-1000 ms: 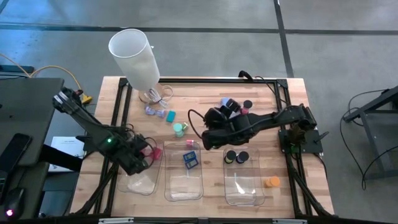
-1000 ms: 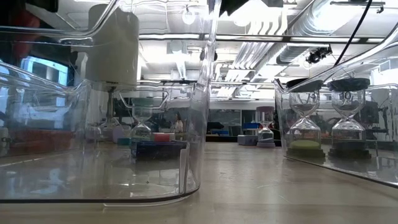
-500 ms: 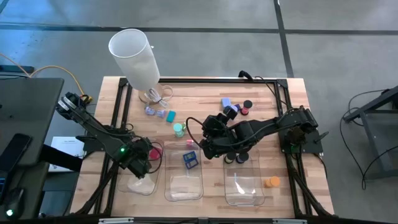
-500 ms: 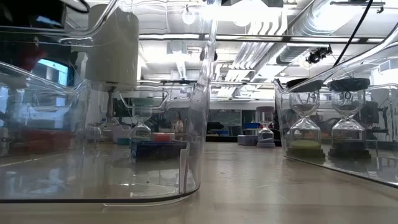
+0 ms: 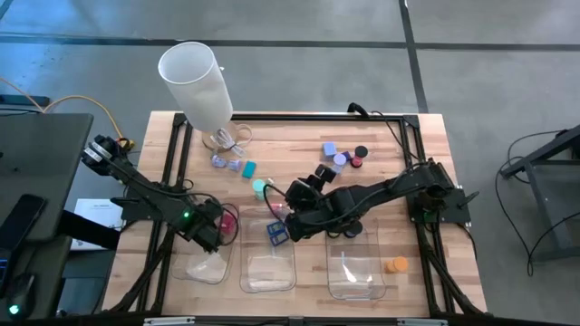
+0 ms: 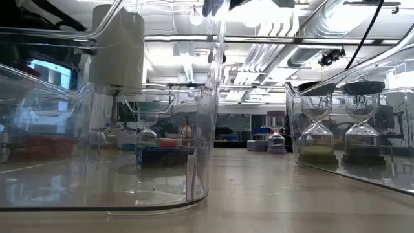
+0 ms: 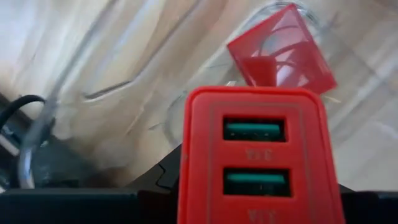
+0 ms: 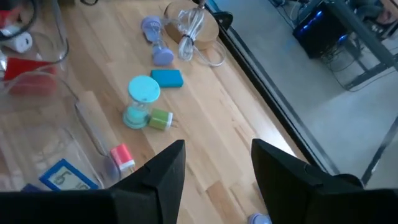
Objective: Pick & Place Office items
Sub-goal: Put the top middle red adapter into the left bin, then put the yellow hourglass into the right bin
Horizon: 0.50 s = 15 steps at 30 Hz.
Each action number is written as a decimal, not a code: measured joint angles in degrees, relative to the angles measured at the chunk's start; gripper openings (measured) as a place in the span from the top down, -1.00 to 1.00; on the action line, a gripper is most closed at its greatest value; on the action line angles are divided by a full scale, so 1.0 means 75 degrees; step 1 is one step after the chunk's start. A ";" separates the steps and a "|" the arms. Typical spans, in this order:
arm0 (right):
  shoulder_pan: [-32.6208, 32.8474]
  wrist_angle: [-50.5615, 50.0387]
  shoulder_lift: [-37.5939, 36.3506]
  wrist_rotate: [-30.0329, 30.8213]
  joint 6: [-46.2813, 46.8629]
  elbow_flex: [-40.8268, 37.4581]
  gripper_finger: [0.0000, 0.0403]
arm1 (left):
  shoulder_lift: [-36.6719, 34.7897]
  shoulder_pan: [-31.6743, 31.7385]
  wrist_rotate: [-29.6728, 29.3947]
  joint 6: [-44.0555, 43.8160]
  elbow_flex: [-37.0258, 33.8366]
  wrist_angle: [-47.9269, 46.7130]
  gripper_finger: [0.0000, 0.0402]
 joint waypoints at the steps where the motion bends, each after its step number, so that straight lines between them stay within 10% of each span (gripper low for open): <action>1: 0.0005 -0.0001 0.0011 -0.0012 -0.0028 -0.0004 0.14 | 0.0000 -0.0022 0.0034 0.0011 -0.0001 0.0093 0.34; 15: 0.0401 0.0080 0.0111 -0.0106 -0.0159 0.0009 0.14 | 0.0000 -0.0059 0.0410 0.0248 0.0002 0.0553 -0.19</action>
